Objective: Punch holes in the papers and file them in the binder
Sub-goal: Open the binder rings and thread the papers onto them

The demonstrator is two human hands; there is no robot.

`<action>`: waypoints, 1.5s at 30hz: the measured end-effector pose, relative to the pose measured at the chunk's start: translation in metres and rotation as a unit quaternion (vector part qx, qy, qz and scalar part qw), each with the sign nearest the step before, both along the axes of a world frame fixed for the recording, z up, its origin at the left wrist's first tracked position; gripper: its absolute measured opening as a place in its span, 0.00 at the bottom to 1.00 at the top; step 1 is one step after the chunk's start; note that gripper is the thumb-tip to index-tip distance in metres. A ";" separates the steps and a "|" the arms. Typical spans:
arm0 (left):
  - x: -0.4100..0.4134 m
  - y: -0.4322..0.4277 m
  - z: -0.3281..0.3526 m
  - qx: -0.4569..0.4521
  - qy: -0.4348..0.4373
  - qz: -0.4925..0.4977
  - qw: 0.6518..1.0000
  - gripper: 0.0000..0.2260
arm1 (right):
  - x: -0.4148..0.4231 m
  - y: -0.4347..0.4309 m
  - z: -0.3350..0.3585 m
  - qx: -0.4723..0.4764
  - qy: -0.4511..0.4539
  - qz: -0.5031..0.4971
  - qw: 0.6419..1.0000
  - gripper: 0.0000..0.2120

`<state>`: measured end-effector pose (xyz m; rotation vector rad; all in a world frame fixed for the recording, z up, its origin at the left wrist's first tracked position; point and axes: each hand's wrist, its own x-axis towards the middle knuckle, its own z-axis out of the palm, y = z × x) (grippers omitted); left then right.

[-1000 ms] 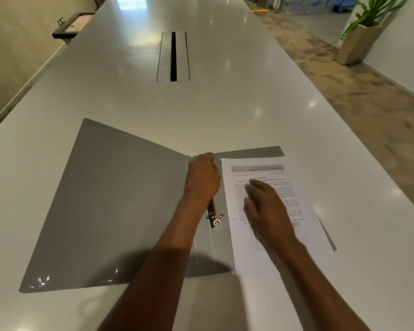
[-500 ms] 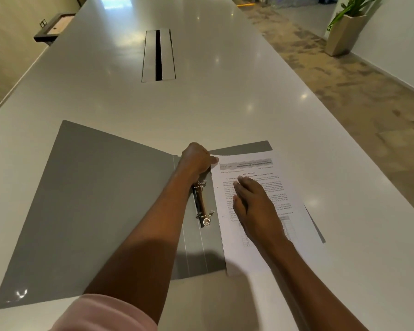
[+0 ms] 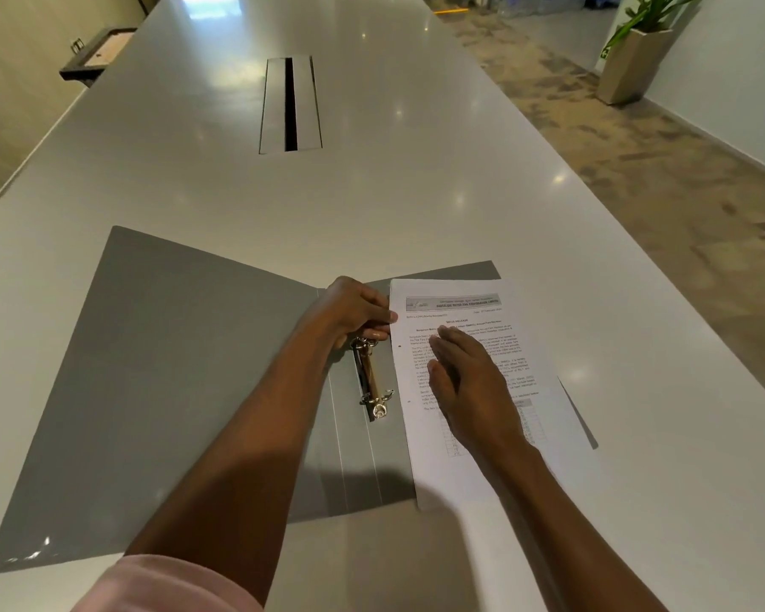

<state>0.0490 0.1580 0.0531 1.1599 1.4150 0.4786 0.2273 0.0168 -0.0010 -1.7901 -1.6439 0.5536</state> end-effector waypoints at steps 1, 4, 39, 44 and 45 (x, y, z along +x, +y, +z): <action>-0.001 -0.001 0.001 0.000 -0.010 0.006 1.000 0.08 | 0.001 0.000 0.003 0.004 0.033 -0.006 0.999 0.20; -0.005 -0.003 0.004 -0.007 -0.054 0.021 0.998 0.06 | 0.012 0.004 0.018 0.015 0.143 -0.038 0.989 0.22; -0.065 -0.026 0.014 0.051 -0.016 -0.063 0.997 0.04 | 0.080 0.004 0.114 -0.120 0.203 0.007 0.972 0.06; -0.063 -0.025 0.008 0.047 -0.002 -0.035 0.998 0.02 | 0.068 0.004 0.112 -0.115 0.194 -0.008 0.974 0.05; -0.062 -0.026 0.008 0.039 -0.006 -0.028 0.999 0.01 | 0.066 0.004 0.112 -0.116 0.191 -0.009 0.975 0.05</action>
